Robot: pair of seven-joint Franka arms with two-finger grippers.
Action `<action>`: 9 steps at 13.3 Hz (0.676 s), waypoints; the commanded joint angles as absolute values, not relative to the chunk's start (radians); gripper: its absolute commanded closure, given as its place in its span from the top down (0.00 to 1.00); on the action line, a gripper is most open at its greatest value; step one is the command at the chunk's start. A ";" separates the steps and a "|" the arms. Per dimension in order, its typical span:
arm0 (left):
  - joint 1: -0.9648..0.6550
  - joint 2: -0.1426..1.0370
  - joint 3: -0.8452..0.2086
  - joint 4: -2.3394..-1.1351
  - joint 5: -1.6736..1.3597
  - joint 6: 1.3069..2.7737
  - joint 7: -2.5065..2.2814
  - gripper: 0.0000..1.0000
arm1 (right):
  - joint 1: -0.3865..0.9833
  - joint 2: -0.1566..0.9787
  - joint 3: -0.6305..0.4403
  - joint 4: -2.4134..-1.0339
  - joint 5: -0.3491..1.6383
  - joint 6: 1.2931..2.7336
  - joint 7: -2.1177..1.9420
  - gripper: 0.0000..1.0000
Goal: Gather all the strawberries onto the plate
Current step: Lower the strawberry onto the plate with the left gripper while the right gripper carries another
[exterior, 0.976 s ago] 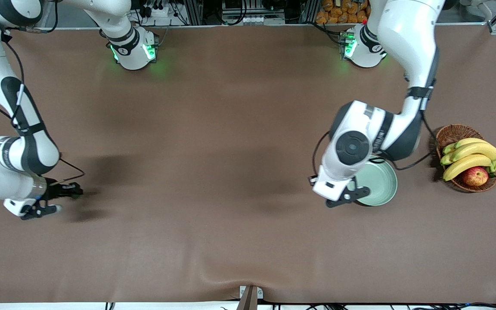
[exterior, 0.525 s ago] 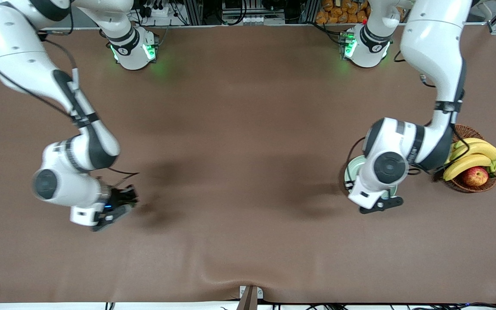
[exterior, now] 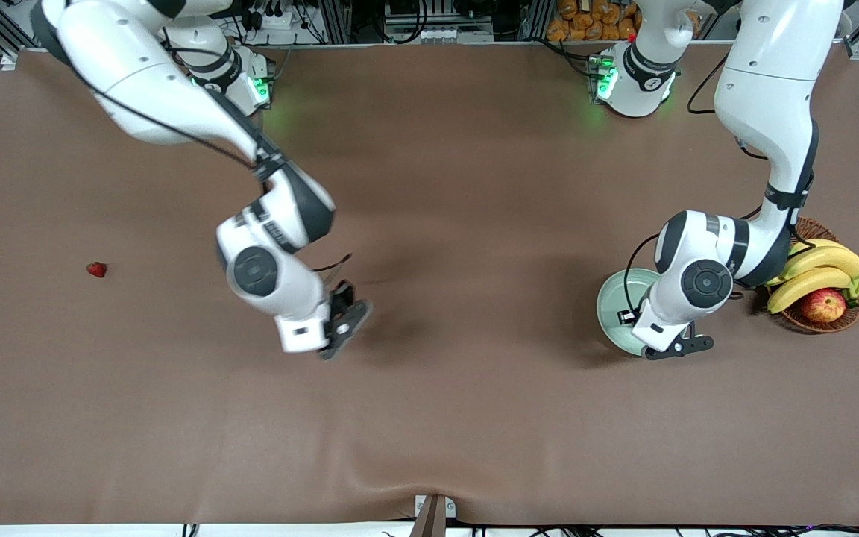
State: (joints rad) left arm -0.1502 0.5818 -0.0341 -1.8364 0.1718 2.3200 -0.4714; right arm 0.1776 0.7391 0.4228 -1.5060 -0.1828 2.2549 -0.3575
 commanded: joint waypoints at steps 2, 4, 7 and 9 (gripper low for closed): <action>-0.147 0.503 -0.041 -1.864 0.193 2.315 -0.462 1.00 | 0.355 0.837 0.376 -1.448 -0.204 2.412 -0.252 0.00; -0.150 0.483 -0.047 -1.862 0.184 2.313 -0.463 1.00 | 0.454 0.914 0.341 -1.378 -0.204 2.485 -0.195 0.00; -0.155 0.480 -0.103 -1.838 0.126 2.313 -0.480 1.00 | 0.589 0.986 0.255 -1.286 -0.202 2.514 -0.086 0.00; -0.167 0.480 -0.121 -1.819 0.065 2.313 -0.503 1.00 | 0.617 0.997 0.238 -1.276 -0.202 2.514 -0.051 0.05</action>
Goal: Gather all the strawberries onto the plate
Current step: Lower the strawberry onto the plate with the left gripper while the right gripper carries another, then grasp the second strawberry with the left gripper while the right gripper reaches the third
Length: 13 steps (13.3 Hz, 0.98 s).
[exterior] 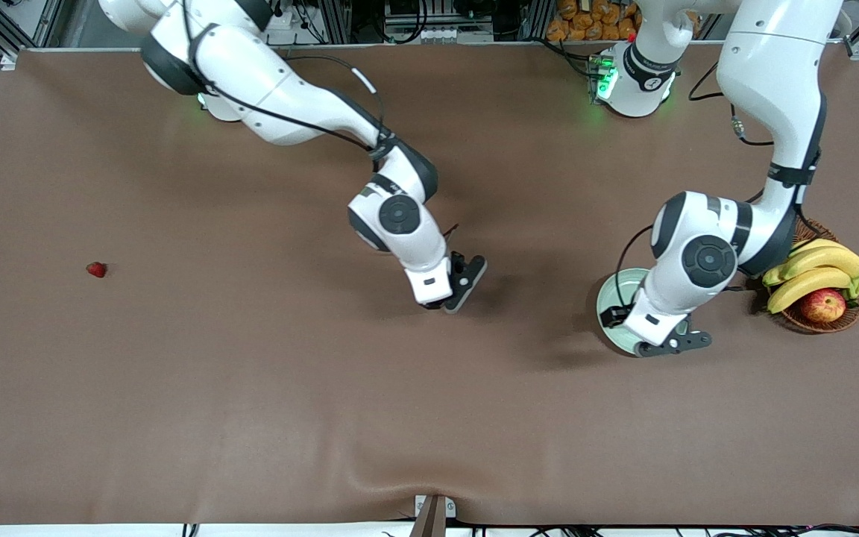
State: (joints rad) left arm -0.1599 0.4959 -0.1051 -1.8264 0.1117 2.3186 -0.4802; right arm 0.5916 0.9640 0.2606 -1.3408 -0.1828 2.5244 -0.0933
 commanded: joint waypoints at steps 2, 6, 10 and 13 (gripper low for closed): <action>-0.169 0.482 -0.175 -1.813 0.060 2.286 -0.531 1.00 | 0.615 0.996 0.235 -1.278 -0.207 2.514 -0.052 0.99; -0.175 0.491 -0.267 -1.806 0.061 2.283 -0.638 1.00 | 0.539 0.908 0.235 -1.305 -0.198 2.467 -0.049 1.00; -0.279 0.561 -0.276 -1.717 0.071 2.284 -0.770 1.00 | 0.419 0.790 0.235 -1.318 -0.198 2.239 -0.051 1.00; -0.362 0.661 -0.273 -1.599 0.072 2.286 -0.886 1.00 | 0.310 0.691 0.235 -1.406 -0.198 2.186 -0.051 1.00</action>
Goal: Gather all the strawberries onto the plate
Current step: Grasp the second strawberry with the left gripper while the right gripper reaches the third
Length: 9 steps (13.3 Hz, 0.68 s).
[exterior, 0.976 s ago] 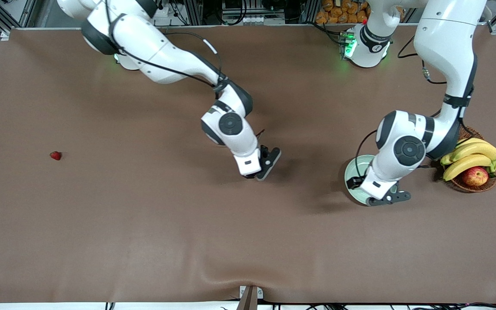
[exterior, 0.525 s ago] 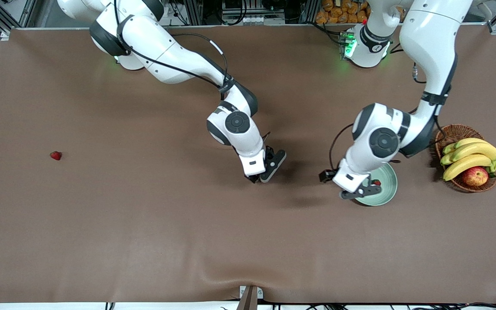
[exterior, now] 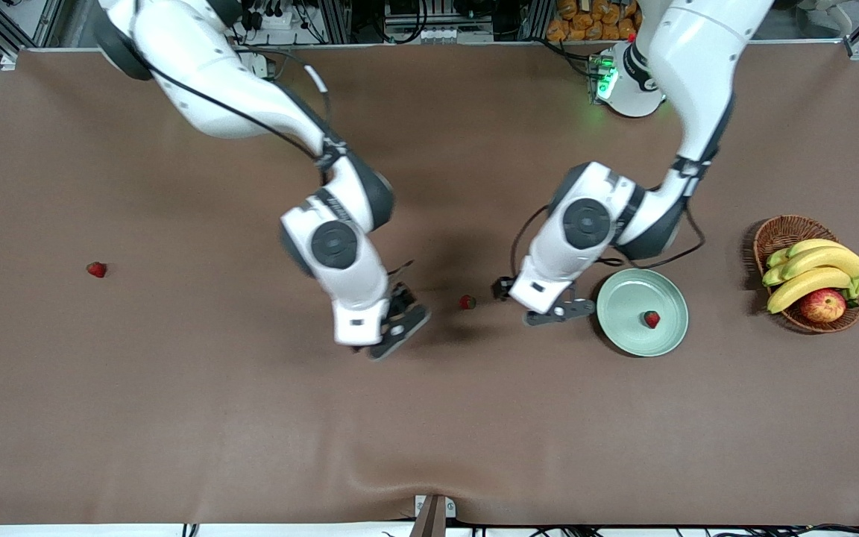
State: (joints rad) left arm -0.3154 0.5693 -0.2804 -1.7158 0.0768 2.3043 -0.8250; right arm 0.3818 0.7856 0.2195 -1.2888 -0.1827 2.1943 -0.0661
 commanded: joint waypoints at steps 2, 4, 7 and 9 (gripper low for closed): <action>-0.414 0.722 -0.264 -1.519 0.072 2.292 -1.003 0.99 | 0.223 0.609 0.235 -1.509 -0.198 2.189 -0.051 1.00; -0.455 0.759 -0.238 -1.482 0.078 2.295 -1.081 0.96 | 0.132 0.531 0.235 -1.618 -0.198 2.189 -0.051 1.00; -0.520 0.802 -0.195 -1.476 0.086 2.335 -1.182 0.90 | 0.016 0.425 0.235 -1.765 -0.198 2.189 -0.049 1.00; -0.570 0.813 -0.137 -1.479 0.116 2.341 -1.265 0.90 | -0.076 0.396 0.236 -1.830 -0.198 2.186 -0.049 1.00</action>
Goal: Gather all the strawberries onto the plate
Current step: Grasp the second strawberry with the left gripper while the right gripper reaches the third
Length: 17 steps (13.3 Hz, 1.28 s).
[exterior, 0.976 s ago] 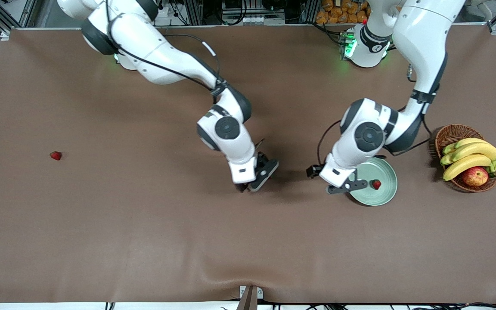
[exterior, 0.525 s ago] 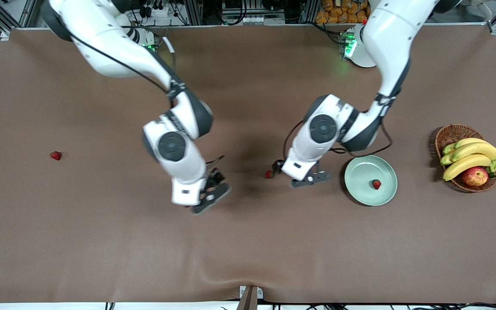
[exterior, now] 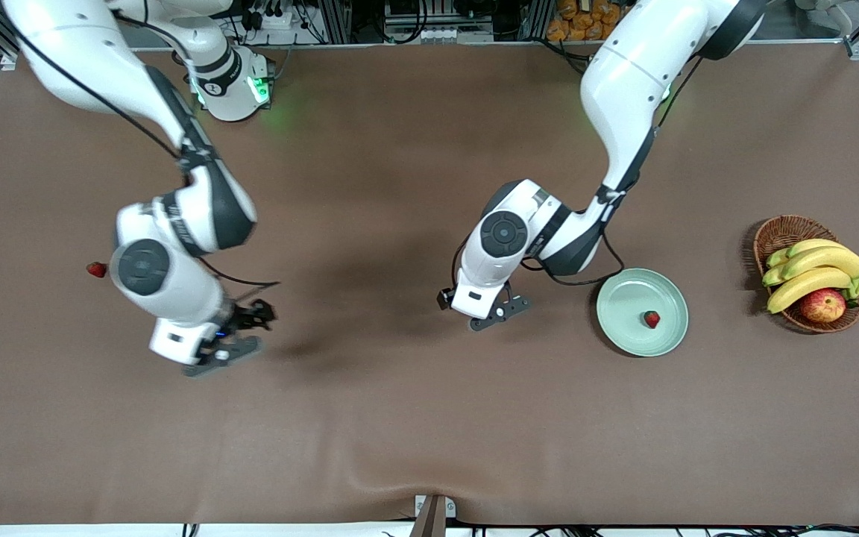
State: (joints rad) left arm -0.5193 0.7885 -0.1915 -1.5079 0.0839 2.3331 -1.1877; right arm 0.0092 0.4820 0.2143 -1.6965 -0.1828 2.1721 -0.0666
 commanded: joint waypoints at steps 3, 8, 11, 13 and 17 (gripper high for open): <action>-0.580 0.828 -0.129 -1.477 0.127 2.342 -1.317 0.83 | -0.222 0.370 0.239 -1.935 -0.196 2.186 -0.057 1.00; -0.578 0.831 -0.130 -1.479 0.129 2.342 -1.374 0.57 | -0.452 0.370 0.239 -2.008 -0.195 2.189 -0.229 1.00; -0.572 0.833 -0.129 -1.477 0.126 2.342 -1.378 0.43 | -0.578 0.403 0.238 -2.005 -0.196 2.200 -0.414 1.00; -0.571 0.831 -0.129 -1.479 0.126 2.342 -1.378 0.26 | -0.618 0.437 0.236 -2.000 -0.198 2.207 -0.516 1.00; -0.543 0.795 -0.114 -1.477 0.130 2.338 -1.316 0.00 | -0.682 0.495 0.235 -2.000 -0.202 2.299 -0.647 1.00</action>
State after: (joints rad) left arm -0.5637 0.8179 -0.1233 -1.4871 0.1007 2.3413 -1.3412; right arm -0.6342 0.4740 0.2127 -1.9822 -0.1831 2.2390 -0.5845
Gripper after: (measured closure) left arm 0.674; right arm 0.000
